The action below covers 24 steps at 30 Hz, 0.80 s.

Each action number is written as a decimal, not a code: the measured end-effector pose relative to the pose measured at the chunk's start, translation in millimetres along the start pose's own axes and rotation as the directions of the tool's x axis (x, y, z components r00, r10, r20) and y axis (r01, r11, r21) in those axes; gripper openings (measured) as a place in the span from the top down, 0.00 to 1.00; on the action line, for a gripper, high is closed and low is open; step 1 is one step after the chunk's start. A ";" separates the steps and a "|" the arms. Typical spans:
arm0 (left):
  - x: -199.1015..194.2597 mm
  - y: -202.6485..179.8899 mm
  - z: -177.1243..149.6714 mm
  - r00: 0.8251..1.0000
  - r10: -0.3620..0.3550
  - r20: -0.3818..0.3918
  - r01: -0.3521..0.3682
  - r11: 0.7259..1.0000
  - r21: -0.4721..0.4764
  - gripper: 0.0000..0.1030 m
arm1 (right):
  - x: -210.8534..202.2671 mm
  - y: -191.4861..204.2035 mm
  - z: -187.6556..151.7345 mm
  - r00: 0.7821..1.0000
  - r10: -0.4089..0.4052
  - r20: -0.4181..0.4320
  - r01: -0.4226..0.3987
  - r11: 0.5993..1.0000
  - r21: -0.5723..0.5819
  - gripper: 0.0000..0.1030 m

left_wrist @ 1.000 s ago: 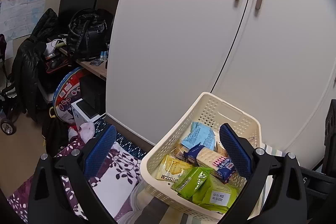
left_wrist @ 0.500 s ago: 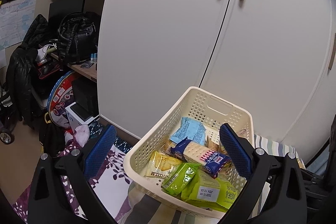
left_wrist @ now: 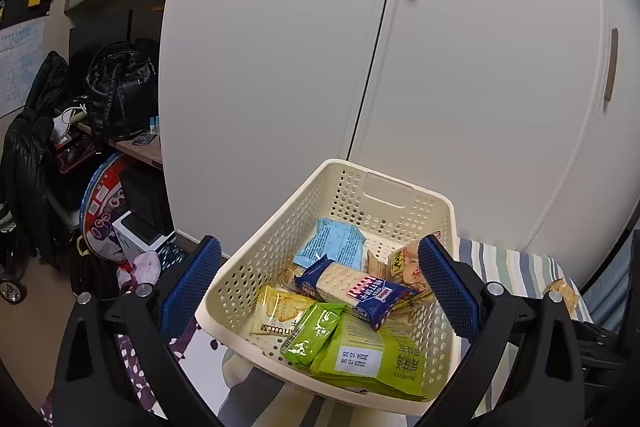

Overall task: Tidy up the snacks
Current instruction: 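Withdraw the right tool from the basket toward the tan bread bag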

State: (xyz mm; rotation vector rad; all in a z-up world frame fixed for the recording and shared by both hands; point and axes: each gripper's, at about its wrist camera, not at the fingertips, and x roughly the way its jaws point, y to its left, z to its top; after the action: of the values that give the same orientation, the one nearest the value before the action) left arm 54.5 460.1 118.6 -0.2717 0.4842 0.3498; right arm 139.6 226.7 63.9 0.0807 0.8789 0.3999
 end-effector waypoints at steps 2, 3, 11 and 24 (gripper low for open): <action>-1.0 -5.8 -0.9 1.000 -0.008 0.002 0.008 1.000 0.017 0.03 | -2.2 -7.5 -3.8 1.000 -0.012 0.000 0.012 1.000 0.005 0.09; -1.3 -8.4 -1.4 1.000 -0.011 0.002 0.011 1.000 0.023 0.03 | -2.6 -10.7 -5.0 1.000 -0.017 -0.001 0.017 1.000 0.008 0.09; -3.9 -28.5 -6.9 0.999 -0.051 0.003 0.050 0.996 0.068 0.03 | -6.7 -37.9 -19.1 0.999 -0.052 -0.004 0.052 0.998 0.036 0.09; -11.1 -73.4 -20.6 0.984 -0.177 -0.031 0.179 0.971 0.158 0.03 | -25.2 -131.7 -31.7 0.981 -0.195 -0.008 0.194 0.974 0.113 0.09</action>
State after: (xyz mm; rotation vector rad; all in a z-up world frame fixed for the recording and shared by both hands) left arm 65.6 383.9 119.2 -0.1598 0.4976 0.1323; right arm 141.6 92.8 31.7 0.0992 0.8975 0.1664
